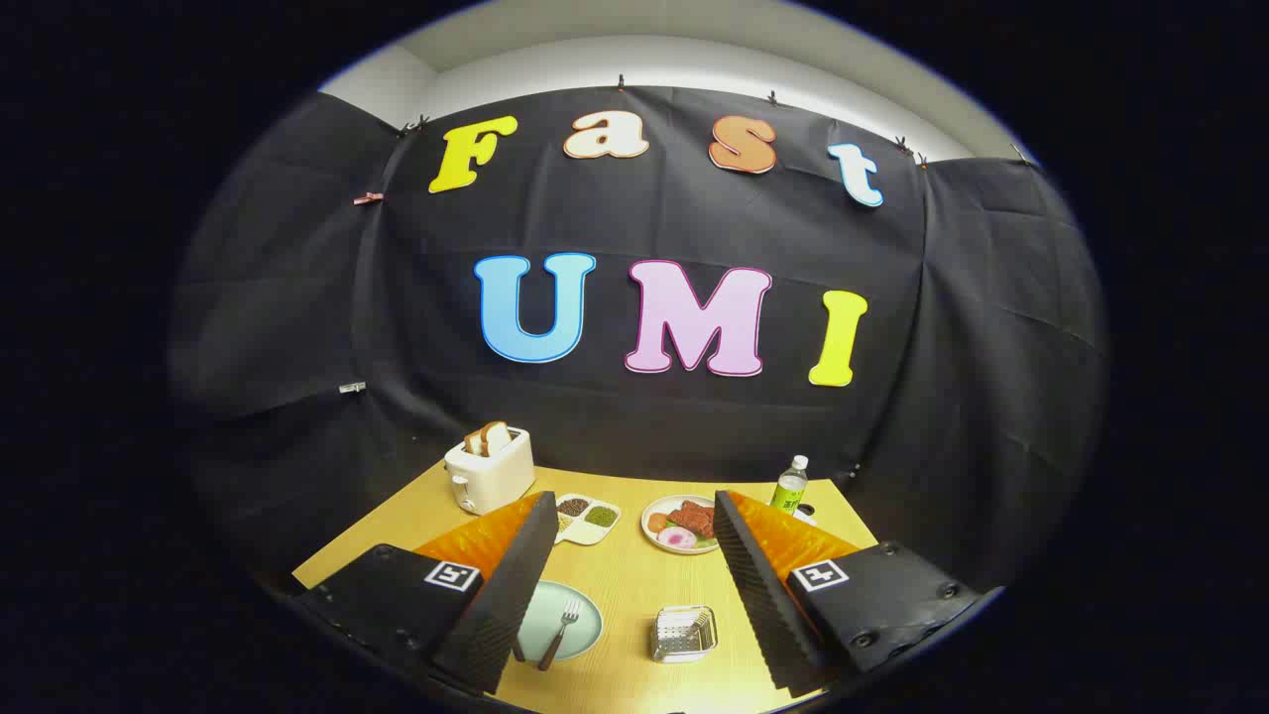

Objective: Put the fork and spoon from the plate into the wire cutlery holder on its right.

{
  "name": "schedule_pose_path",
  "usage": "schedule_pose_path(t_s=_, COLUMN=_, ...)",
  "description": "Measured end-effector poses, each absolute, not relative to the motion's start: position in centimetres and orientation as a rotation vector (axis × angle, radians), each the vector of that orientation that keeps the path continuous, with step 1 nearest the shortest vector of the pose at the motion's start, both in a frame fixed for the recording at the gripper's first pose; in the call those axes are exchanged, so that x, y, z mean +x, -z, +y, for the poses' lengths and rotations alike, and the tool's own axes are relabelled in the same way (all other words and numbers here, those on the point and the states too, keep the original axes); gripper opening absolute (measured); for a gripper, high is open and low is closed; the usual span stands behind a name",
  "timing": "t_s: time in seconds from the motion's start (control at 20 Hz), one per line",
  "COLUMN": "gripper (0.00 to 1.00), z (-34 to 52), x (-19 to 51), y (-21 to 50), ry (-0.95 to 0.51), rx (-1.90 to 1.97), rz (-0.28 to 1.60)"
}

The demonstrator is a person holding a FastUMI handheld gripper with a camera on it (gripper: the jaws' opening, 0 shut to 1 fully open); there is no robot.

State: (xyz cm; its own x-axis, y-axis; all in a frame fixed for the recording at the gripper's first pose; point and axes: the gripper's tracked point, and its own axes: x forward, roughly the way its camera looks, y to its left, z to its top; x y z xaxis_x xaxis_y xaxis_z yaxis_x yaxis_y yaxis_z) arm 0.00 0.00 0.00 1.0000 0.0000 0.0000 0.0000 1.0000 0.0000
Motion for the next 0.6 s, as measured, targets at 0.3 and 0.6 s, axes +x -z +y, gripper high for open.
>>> schedule_pose_path(t_s=0.3, gripper=0.98, z=0.15, x=0.02, y=-0.08, ry=0.000, rx=0.003, rz=-0.001)
schedule_pose_path(t_s=0.6, gripper=0.98, z=0.18, x=0.25, y=-0.13, ry=-0.002, rx=0.008, rz=-0.001)
